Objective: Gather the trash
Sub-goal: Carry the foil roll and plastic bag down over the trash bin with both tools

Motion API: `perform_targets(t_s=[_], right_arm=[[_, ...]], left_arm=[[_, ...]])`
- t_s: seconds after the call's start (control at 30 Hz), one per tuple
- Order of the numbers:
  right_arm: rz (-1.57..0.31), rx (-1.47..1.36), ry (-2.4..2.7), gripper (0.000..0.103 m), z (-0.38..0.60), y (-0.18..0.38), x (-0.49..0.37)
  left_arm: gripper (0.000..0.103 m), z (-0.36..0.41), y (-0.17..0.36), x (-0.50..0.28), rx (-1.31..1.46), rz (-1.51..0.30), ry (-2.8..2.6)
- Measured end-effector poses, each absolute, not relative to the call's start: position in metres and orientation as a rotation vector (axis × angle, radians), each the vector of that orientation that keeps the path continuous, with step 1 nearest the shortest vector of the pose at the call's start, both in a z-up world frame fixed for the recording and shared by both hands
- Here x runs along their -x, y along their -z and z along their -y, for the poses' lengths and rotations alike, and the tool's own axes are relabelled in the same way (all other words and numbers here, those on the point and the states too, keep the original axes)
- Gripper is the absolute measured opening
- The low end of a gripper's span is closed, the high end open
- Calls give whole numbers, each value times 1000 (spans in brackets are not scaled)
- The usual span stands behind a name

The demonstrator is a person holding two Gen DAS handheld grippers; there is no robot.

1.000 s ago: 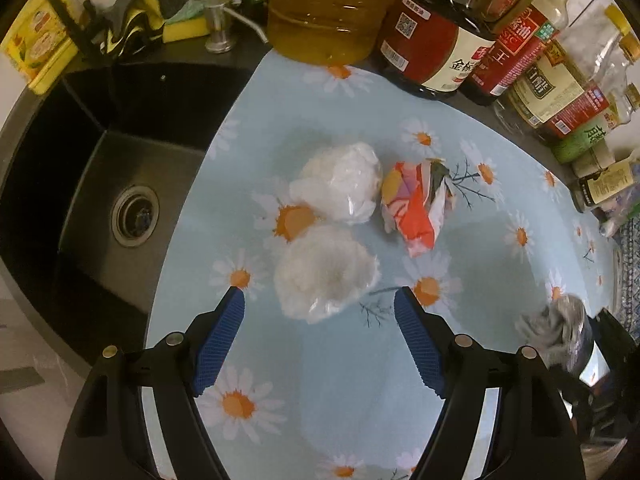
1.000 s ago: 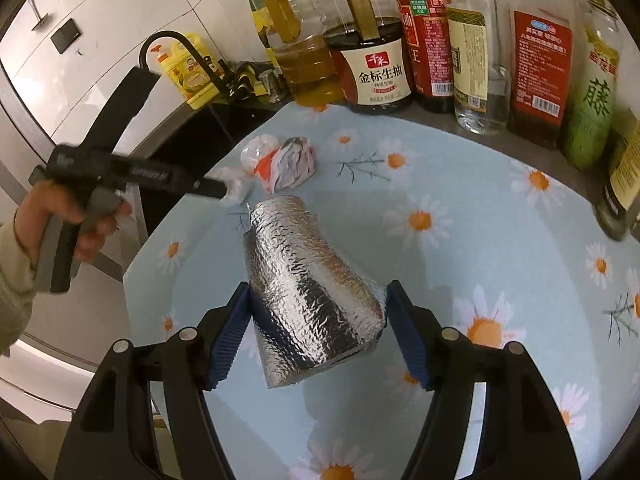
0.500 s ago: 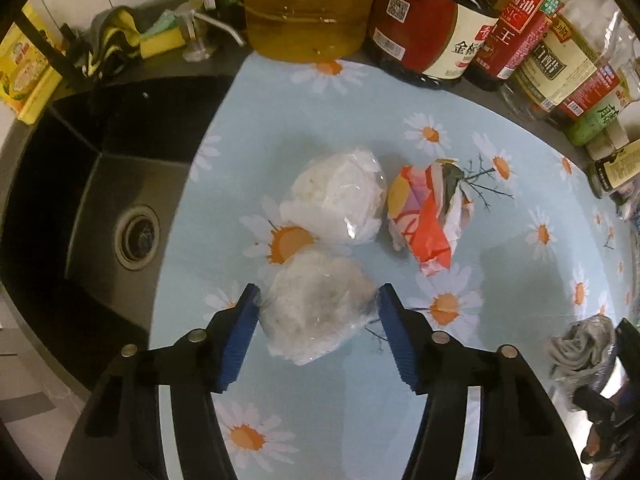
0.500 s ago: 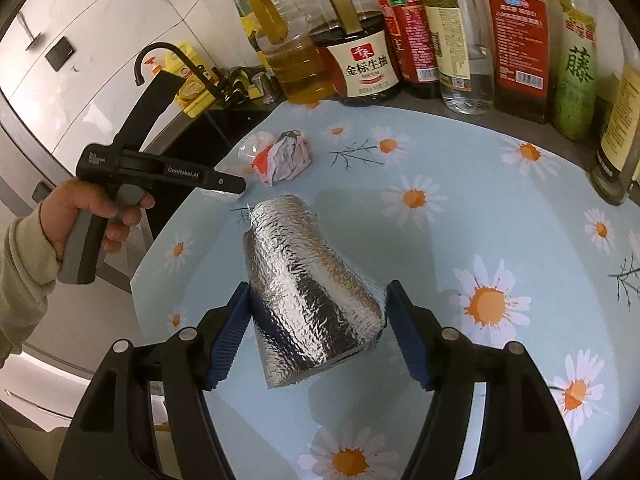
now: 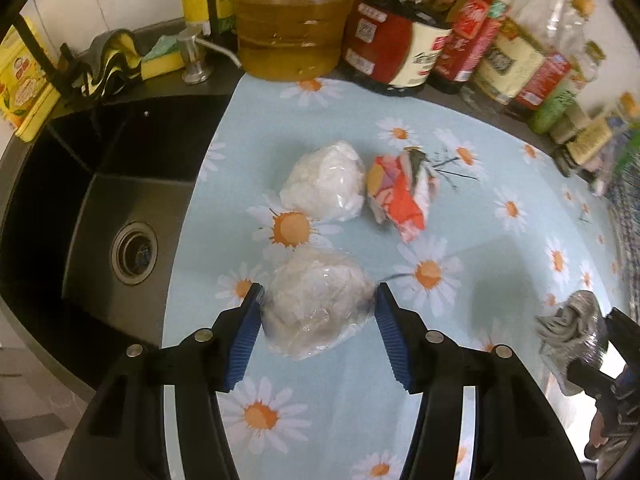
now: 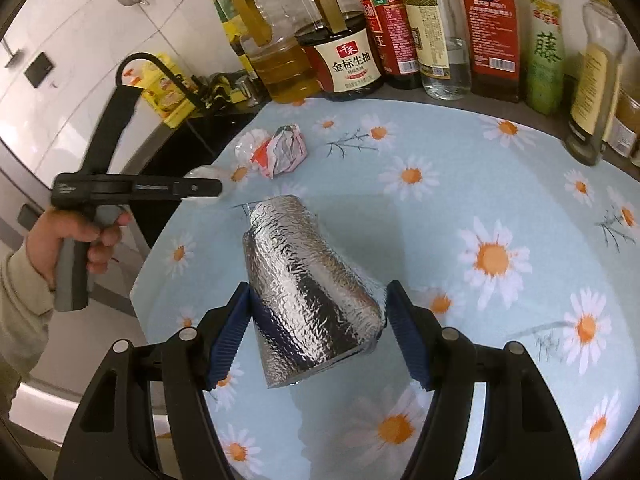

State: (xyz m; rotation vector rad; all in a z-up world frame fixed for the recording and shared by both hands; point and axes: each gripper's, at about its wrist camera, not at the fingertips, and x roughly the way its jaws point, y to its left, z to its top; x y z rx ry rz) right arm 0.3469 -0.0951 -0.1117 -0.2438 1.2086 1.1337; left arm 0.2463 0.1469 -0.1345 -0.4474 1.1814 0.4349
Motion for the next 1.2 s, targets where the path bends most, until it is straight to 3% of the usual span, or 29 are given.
perform_targets(t_s=[0.7,1.2], right_arm=[[-1194,117,-816,68,111,64,-225],[-1237,41,-724,68,122,69,-140]], left_arm=[[54,-116,88,-146,401,-1052,-61],[54,-75,111,-70,446,-1088,122]])
